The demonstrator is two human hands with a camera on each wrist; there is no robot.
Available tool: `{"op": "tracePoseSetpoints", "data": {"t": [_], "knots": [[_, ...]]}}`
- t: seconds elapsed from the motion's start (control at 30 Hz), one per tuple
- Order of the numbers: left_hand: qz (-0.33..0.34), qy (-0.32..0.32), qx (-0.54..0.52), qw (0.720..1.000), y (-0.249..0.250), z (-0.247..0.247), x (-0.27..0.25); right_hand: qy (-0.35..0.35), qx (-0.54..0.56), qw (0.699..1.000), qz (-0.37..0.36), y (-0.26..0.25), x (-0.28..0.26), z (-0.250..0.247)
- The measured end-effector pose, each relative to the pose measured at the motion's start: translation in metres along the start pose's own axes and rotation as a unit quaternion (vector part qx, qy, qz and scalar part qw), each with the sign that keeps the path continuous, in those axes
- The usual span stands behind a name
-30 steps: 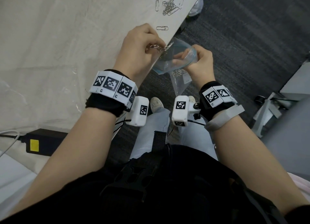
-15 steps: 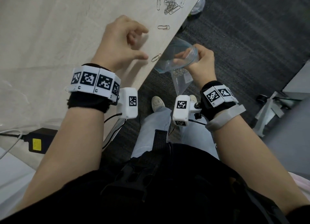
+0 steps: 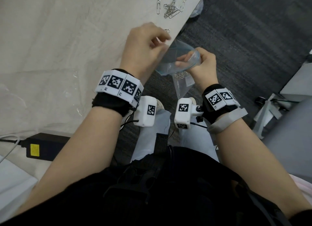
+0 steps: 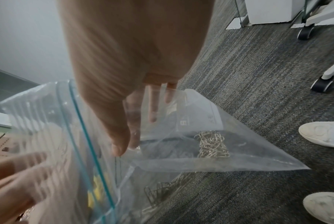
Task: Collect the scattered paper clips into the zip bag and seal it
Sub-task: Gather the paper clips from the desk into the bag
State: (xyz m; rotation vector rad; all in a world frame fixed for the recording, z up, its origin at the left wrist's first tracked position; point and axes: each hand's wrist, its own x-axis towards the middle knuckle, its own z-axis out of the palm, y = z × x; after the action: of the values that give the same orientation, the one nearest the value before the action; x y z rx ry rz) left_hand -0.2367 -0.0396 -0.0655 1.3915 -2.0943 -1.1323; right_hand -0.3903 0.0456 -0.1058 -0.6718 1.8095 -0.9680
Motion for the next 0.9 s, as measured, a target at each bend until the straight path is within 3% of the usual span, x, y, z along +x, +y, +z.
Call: {"op": "tracePoseSetpoints", "data": {"t": [0.07,0.2,0.37,0.5,0.57,0.67,0.9], "knots": [[-0.003,0.042,0.023,0.999,-0.007,-0.008,0.005,0.007,-0.003,1.000,-0.006,-0.002,0.001,-0.001],[-0.018,0.016,0.090,0.996,-0.017,-0.014,0.018,0.018,0.015,1.000,0.002,-0.008,0.002,-0.001],[-0.006,0.016,0.081,0.997,-0.005,0.005,0.015,0.020,0.010,1.000,0.006,-0.007,0.007,-0.002],[0.037,-0.110,0.143,0.983,0.002,0.012,0.013,0.021,0.005,1.000,0.012,-0.005,0.012,-0.007],[0.040,-0.134,0.134,0.981,0.001,0.011,0.016,0.020,0.007,1.000,0.012,-0.005,0.014,-0.008],[0.024,-0.074,0.044,0.996,-0.002,0.009,0.019,0.014,0.008,1.000,0.014,-0.005,0.018,-0.011],[-0.020,0.048,0.022,0.998,-0.001,0.009,0.031,-0.025,0.006,1.000,0.016,-0.013,0.028,-0.020]]}}
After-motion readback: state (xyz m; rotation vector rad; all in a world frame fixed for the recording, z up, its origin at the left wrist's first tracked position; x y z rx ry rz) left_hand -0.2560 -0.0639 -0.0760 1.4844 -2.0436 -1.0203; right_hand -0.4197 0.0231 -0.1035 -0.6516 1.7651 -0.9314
